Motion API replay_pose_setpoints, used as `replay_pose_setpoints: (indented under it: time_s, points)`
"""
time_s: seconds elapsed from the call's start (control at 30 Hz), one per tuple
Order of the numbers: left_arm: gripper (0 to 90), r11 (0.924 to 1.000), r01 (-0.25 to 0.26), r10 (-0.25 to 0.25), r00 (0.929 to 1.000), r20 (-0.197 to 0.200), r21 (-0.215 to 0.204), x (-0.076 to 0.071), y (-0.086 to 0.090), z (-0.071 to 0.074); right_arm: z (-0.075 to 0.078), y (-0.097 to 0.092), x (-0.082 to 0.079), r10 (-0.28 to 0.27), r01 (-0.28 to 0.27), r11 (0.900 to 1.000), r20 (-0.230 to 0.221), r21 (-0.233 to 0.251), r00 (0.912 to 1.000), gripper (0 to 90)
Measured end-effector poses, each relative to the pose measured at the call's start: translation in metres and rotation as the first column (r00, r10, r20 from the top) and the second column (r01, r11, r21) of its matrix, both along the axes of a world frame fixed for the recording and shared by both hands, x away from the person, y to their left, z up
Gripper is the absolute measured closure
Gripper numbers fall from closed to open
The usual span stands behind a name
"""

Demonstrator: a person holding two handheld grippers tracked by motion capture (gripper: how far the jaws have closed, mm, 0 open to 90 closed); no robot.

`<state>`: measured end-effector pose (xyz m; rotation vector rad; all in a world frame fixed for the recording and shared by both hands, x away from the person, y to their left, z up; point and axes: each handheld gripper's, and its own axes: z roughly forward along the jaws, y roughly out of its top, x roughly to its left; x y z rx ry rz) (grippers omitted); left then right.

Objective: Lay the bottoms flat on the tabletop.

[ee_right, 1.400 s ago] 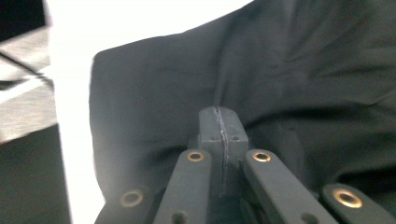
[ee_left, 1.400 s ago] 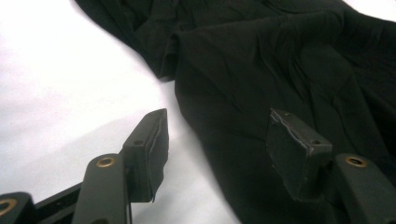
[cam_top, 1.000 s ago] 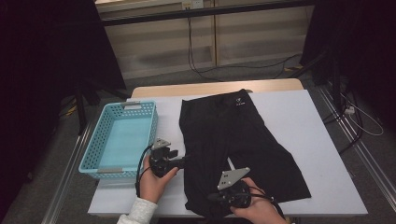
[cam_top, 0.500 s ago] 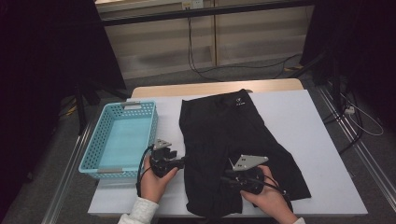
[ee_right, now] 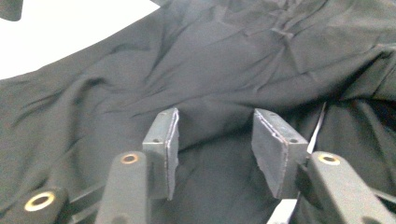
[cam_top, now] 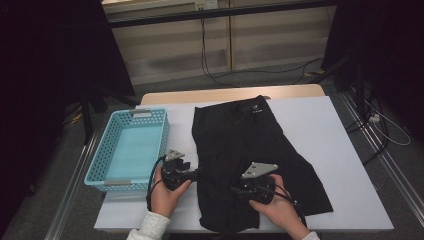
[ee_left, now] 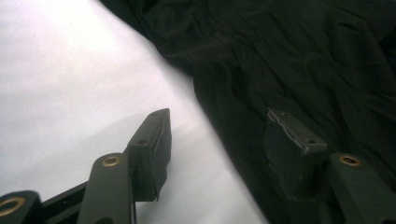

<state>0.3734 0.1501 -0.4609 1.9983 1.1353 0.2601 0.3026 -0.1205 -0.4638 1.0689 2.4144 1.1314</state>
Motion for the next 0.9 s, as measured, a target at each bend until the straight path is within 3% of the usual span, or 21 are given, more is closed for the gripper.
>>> replay_pose_setpoints:
  time_s: [0.07, 0.17, 0.2, 0.23, 0.33, 0.6, 0.7, 0.73, 0.77, 0.9]
  points:
    - [42.3, 1.0, 0.002, -0.002, 1.0, -0.001, 0.008, 0.0, 0.0, 0.001, -0.003, 0.005, 0.002, 0.01, -0.01, 0.9999, 0.004, -0.006, 0.9999, 54.5]
    - [42.3, 1.0, -0.003, 0.003, 1.0, 0.006, 0.008, 0.0, 0.002, 0.0, -0.005, 0.008, 0.004, 0.01, -0.01, 0.9999, 0.026, 0.002, 0.9996, 74.7]
    - [42.4, 1.0, -0.003, 0.003, 1.0, 0.004, 0.006, 0.0, 0.002, 0.0, -0.005, 0.008, 0.006, 0.006, -0.006, 0.9999, 0.021, 0.011, 0.9998, 86.0]
    - [42.4, 1.0, 0.0, 0.0, 1.0, 0.002, 0.008, 0.0, 0.002, 0.0, -0.005, 0.007, 0.007, 0.011, -0.012, 0.9998, 0.014, 0.019, 0.9998, 88.8]
    - [42.4, 1.0, -0.004, 0.004, 1.0, 0.0, 0.001, 0.001, 0.003, -0.001, -0.004, 0.001, 0.01, 0.0, 0.0, 0.9986, 0.009, 0.053, 1.0, 90.0]
    - [42.5, 1.0, 0.0, 0.0, 1.0, 0.009, -0.002, 0.001, 0.003, 0.0, 0.009, -0.03, 0.011, -0.063, 0.061, 0.994, 0.015, 0.091, 0.9979, 90.0]
    - [42.5, 1.0, 0.002, -0.002, 1.0, 0.004, -0.005, 0.001, 0.0, -0.002, 0.009, -0.031, 0.008, -0.047, 0.046, 0.994, 0.004, 0.099, 0.9989, 89.8]
    - [42.5, 0.9999, -0.004, 0.004, 1.0, 0.001, -0.016, 0.001, -0.002, -0.003, 0.009, -0.03, 0.008, -0.045, 0.044, 0.995, 0.01, 0.089, 0.9989, 89.9]
    - [42.5, 0.9999, 0.01, -0.01, 0.9999, -0.006, -0.001, 0.001, -0.002, -0.003, 0.009, -0.031, 0.007, -0.051, 0.05, 0.9951, 0.017, 0.086, 0.9985, 90.0]
    - [42.9, 1.0, 0.009, -0.009, 0.9999, 0.005, 0.001, 0.001, -0.007, -0.004, 0.015, -0.033, 0.007, -0.078, 0.071, 0.992, 0.057, 0.104, 0.9954, 90.0]
